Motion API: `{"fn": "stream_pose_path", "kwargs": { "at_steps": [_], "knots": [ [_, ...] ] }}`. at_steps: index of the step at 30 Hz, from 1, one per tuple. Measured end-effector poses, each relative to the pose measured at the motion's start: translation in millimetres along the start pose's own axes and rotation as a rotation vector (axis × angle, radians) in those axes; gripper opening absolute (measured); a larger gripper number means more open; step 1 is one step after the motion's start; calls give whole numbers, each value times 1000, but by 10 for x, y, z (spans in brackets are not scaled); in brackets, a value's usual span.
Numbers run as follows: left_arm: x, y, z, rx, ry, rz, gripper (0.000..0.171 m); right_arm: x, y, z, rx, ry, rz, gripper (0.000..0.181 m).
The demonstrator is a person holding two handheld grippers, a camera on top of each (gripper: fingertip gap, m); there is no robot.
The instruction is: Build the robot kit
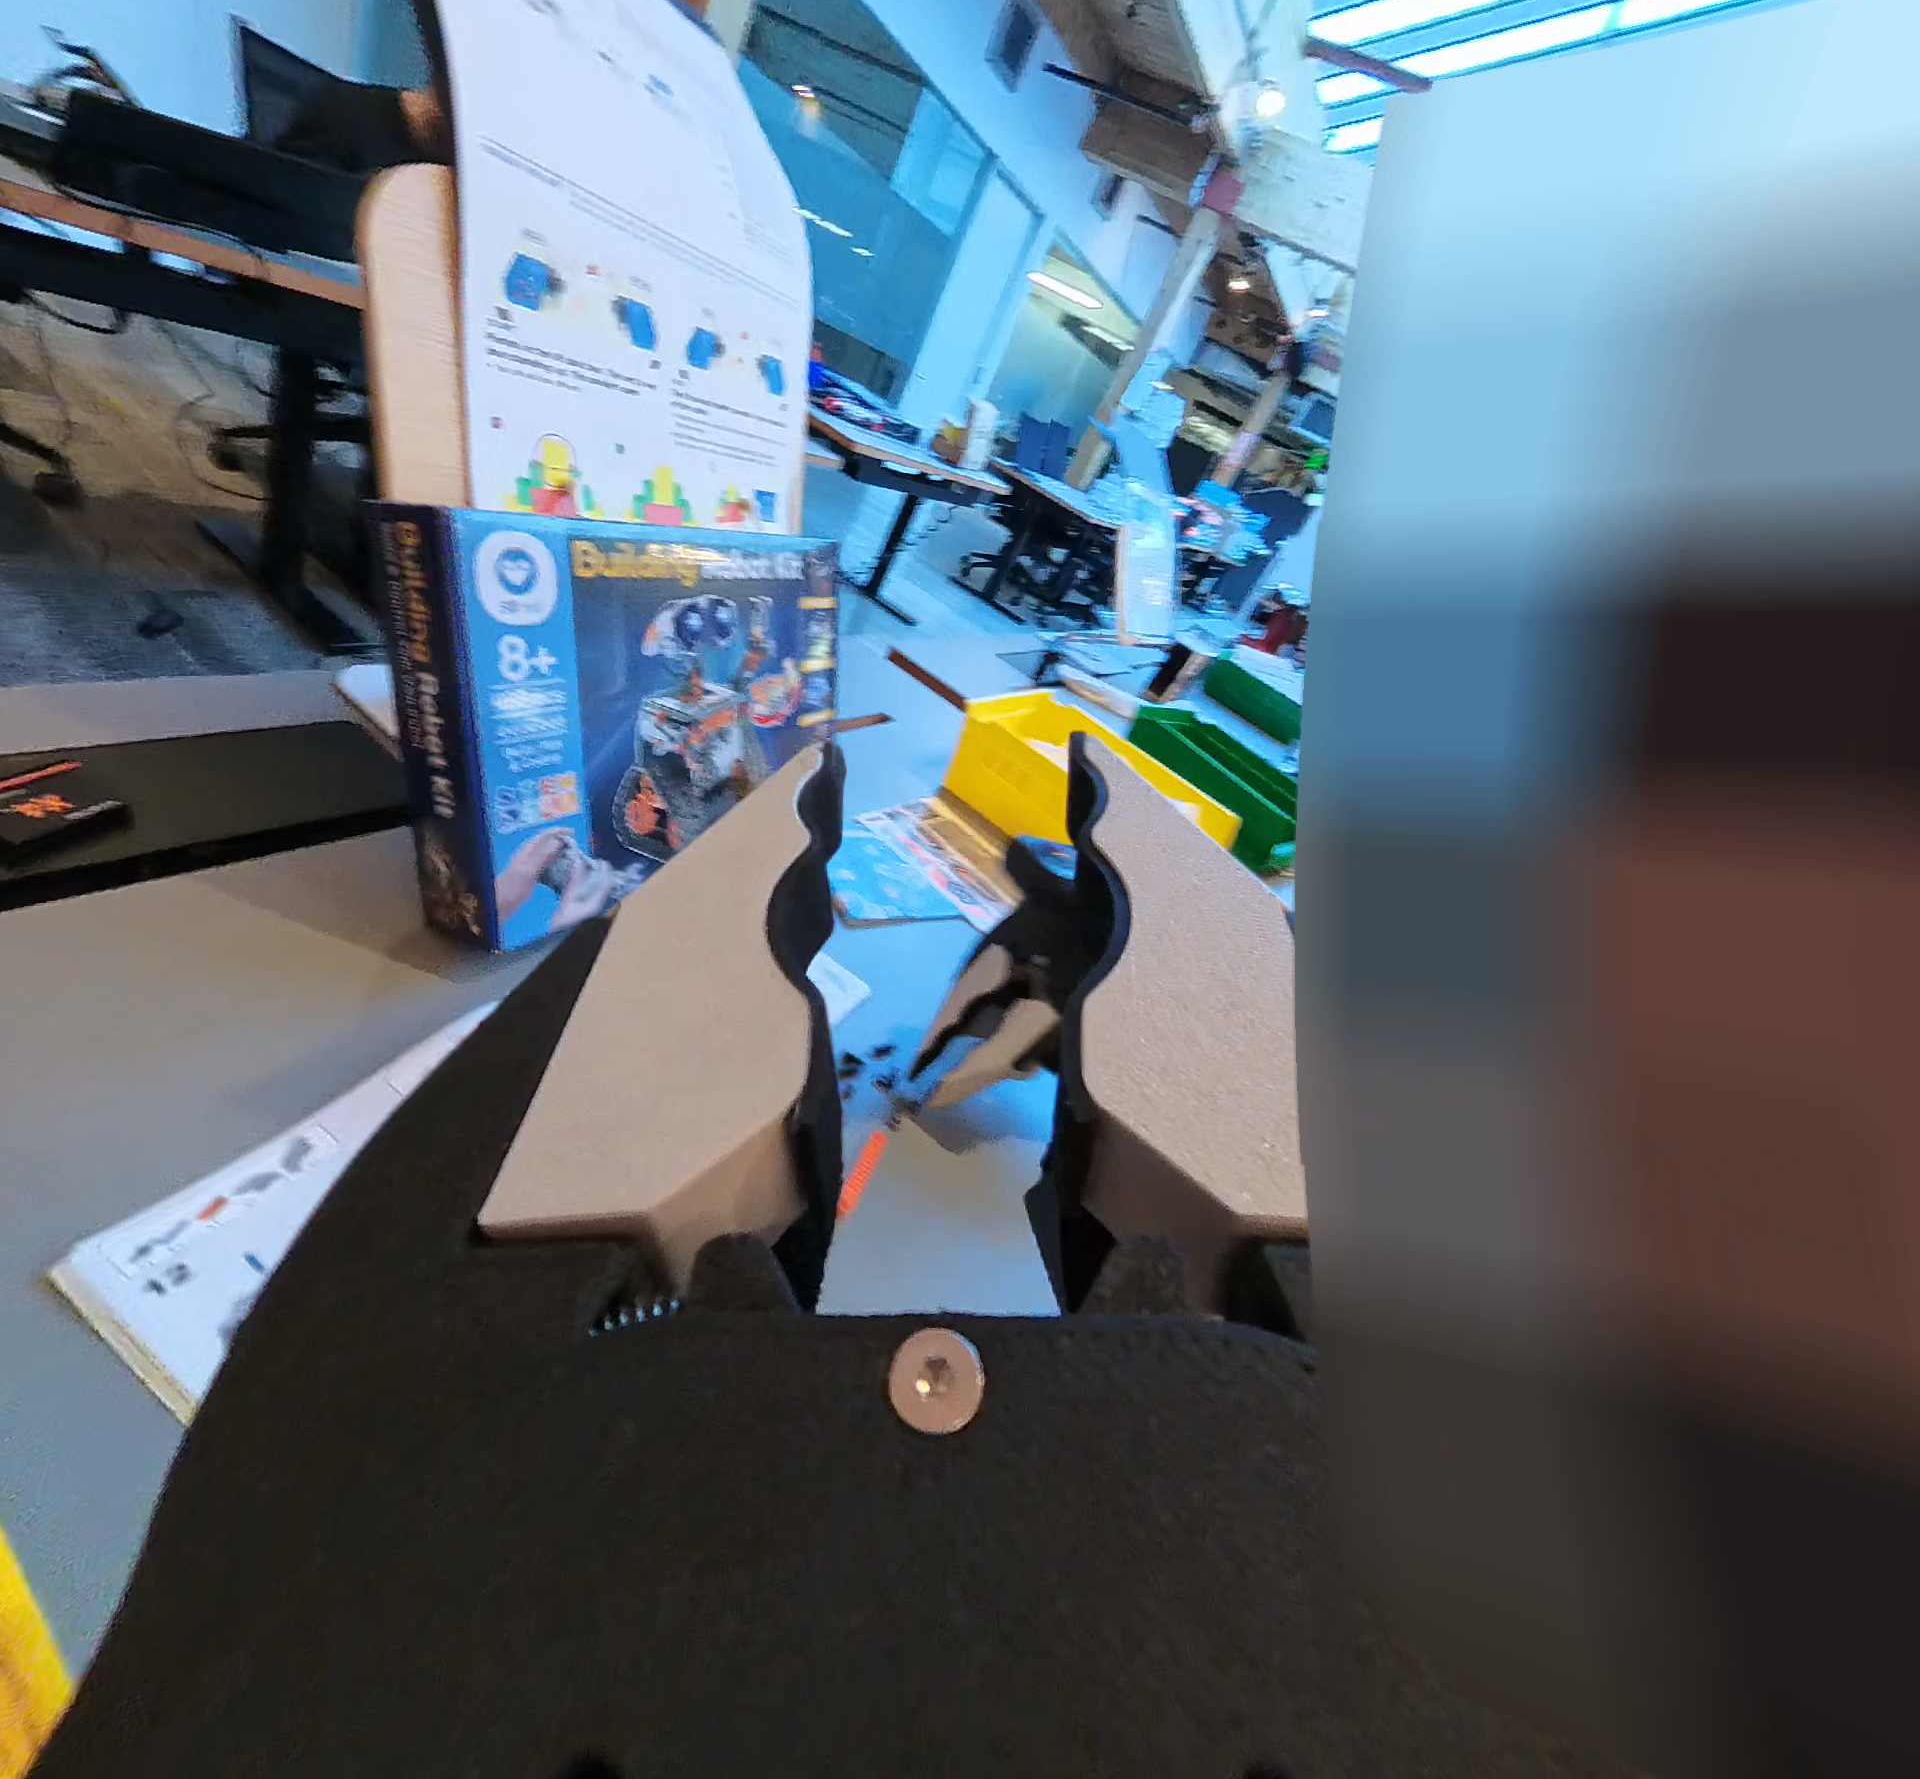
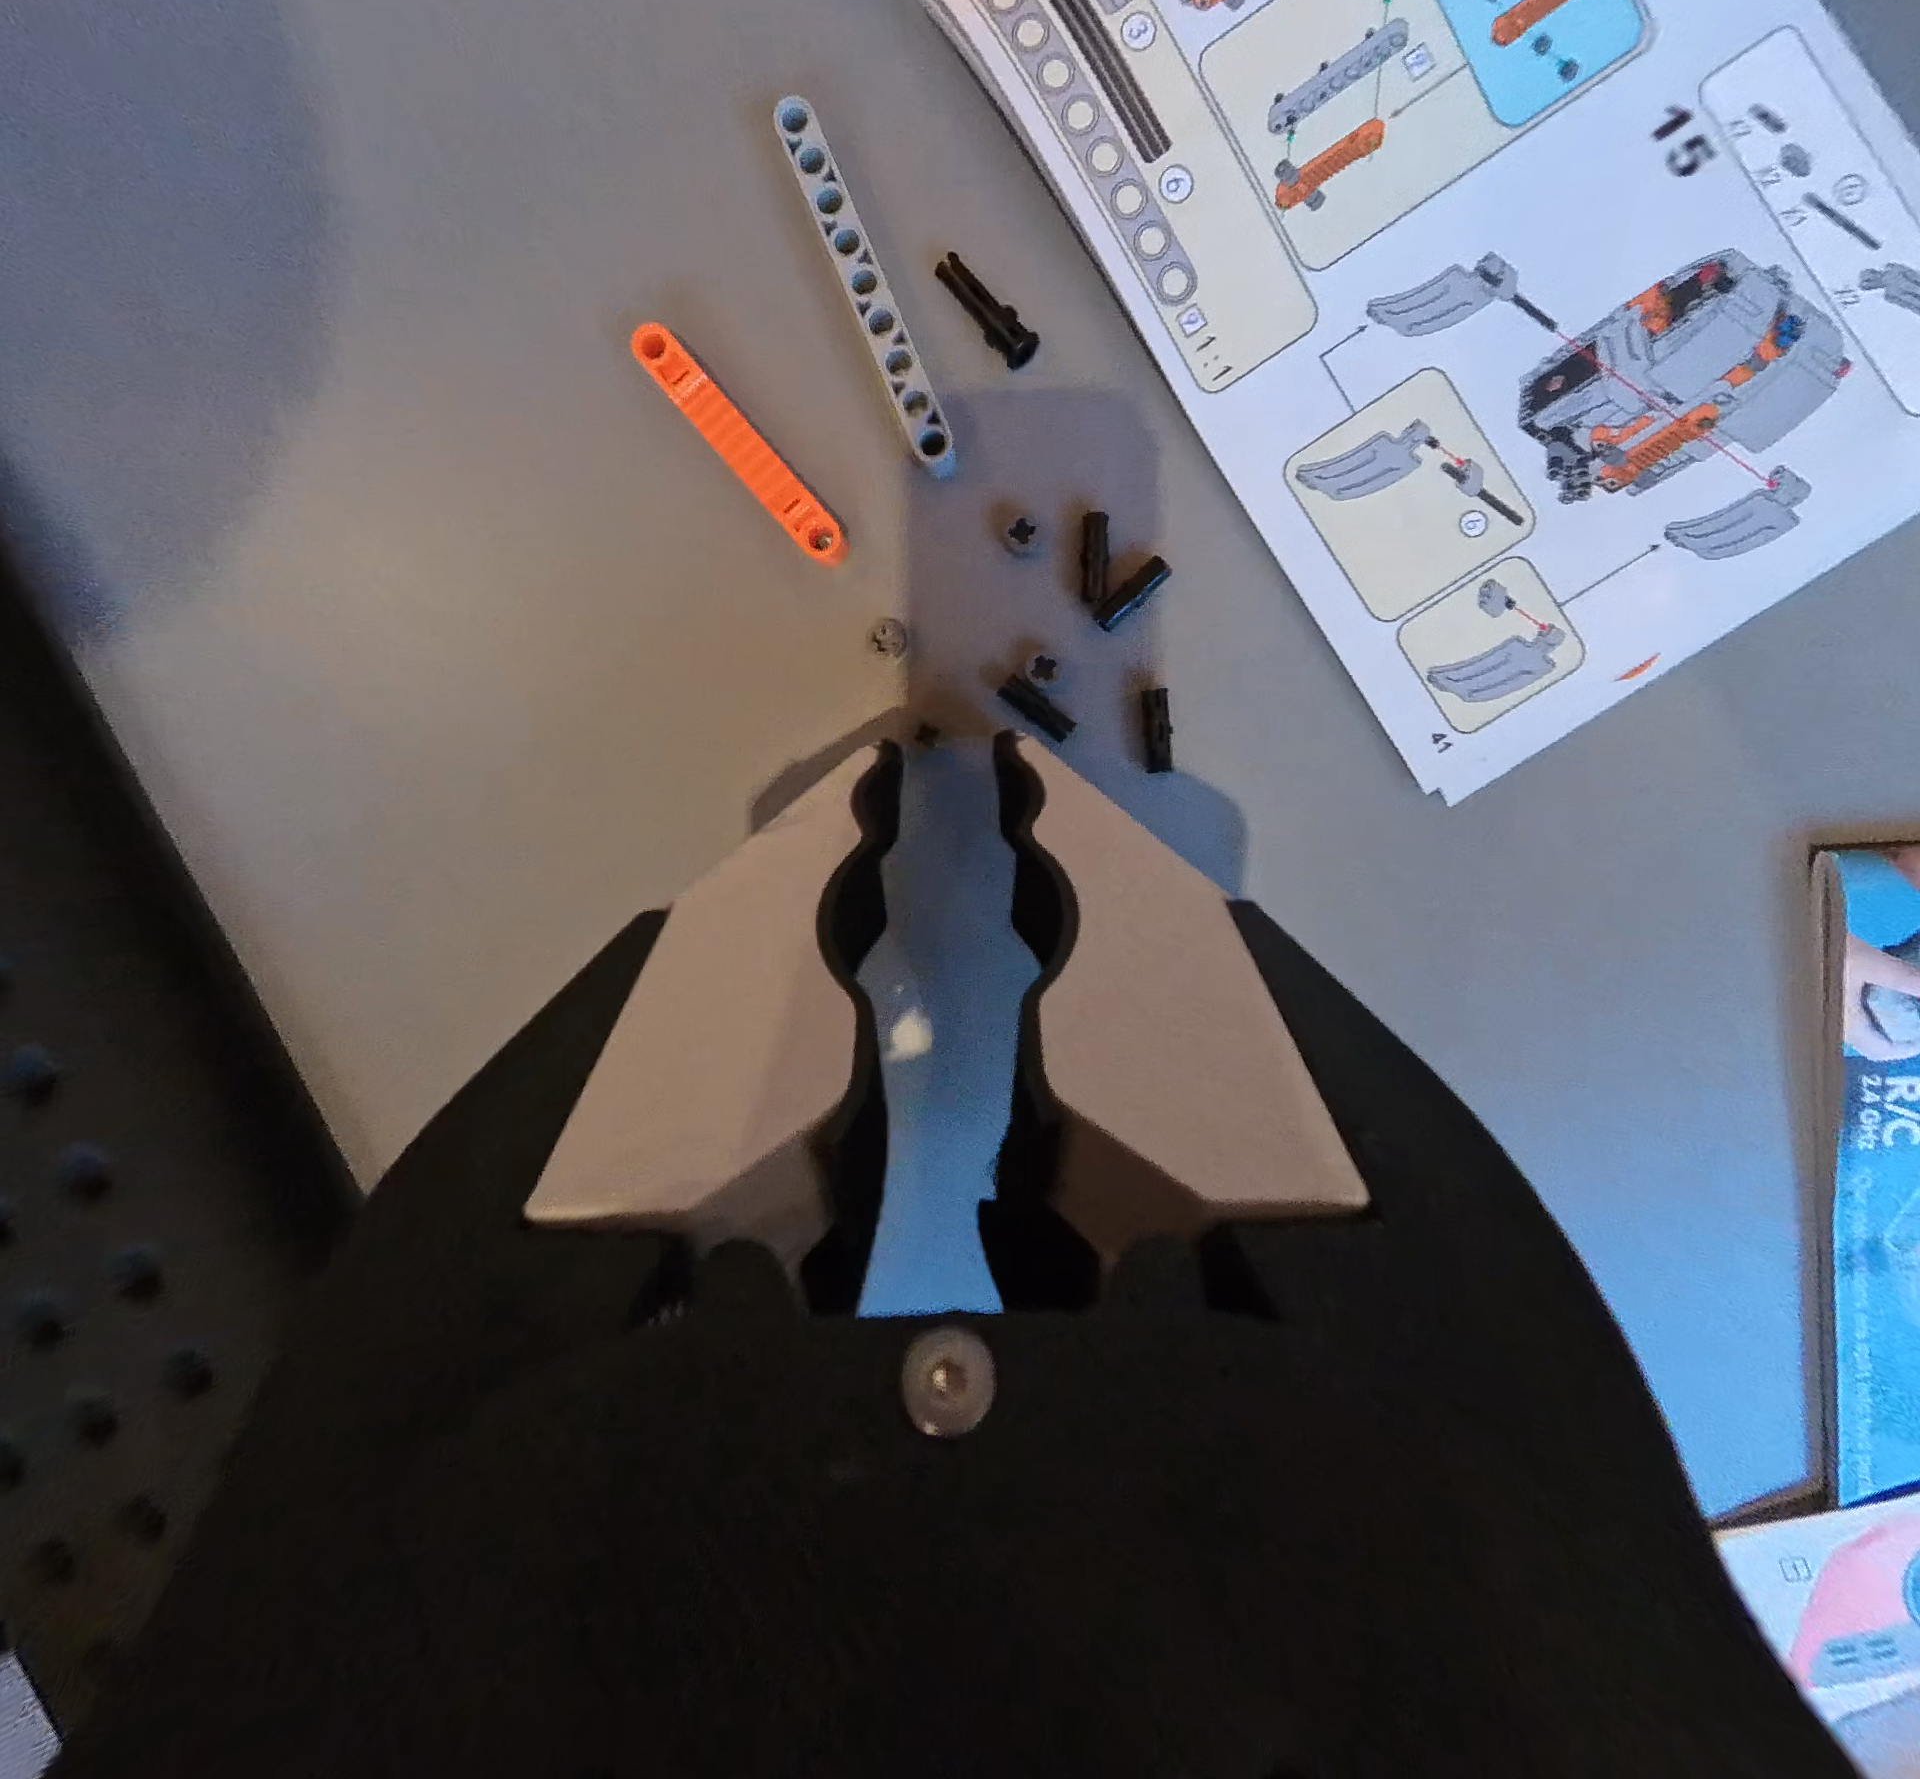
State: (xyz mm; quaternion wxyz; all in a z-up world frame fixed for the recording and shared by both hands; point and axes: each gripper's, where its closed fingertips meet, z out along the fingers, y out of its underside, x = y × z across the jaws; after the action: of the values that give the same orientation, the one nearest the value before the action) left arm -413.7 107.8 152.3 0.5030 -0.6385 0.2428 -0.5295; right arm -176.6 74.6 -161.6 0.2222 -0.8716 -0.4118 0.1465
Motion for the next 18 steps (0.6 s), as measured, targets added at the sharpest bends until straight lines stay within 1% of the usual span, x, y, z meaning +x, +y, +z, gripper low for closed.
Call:
{"fn": "stream_pose_path", "kwargs": {
  "at_steps": [1, 3, 5, 6, 7, 8, 10, 11, 12, 13, 15, 16, 18],
  "knots": [
    [-39, -2, 76, 0, -25, 7, 40, 8, -26, -41, 31, 2, 4, 17],
    [-105, -35, 230, 10, -73, 23, 40, 28, -94, -170, 99, 11, 30, 16],
    [-144, -91, 400, 20, -90, 24, 40, 27, -189, -336, 161, 19, 59, 17],
    [-167, -121, 490, 24, -91, 16, 40, 16, -228, -410, 169, 22, 72, 18],
    [-190, -157, 569, 30, -88, 4, 40, 24, -221, -462, 134, 40, 95, 20],
    [-215, -202, 650, 40, -84, -14, 40, 58, -178, -502, 62, 75, 124, 23],
    [-280, -294, 779, 72, -86, -47, 40, 92, -43, -582, -133, 138, 174, 29],
    [-328, -339, 836, 89, -96, -59, 40, 103, 17, -642, -245, 168, 192, 29],
    [-401, -391, 886, 116, -111, -69, 40, 142, 15, -715, -323, 215, 191, 28],
    [-452, -429, 912, 146, -122, -76, 40, 151, -43, -773, -362, 238, 189, 25],
    [-516, -486, 938, 208, -130, -83, 40, 31, -147, -832, -420, 174, 235, 17],
    [-554, -481, 955, 230, -133, -86, 40, 29, -184, -872, -449, 174, 267, 19],
    [-658, -454, 1030, 222, -132, -89, 39, 40, -360, -877, -415, 165, 315, 20]
  ]
}}
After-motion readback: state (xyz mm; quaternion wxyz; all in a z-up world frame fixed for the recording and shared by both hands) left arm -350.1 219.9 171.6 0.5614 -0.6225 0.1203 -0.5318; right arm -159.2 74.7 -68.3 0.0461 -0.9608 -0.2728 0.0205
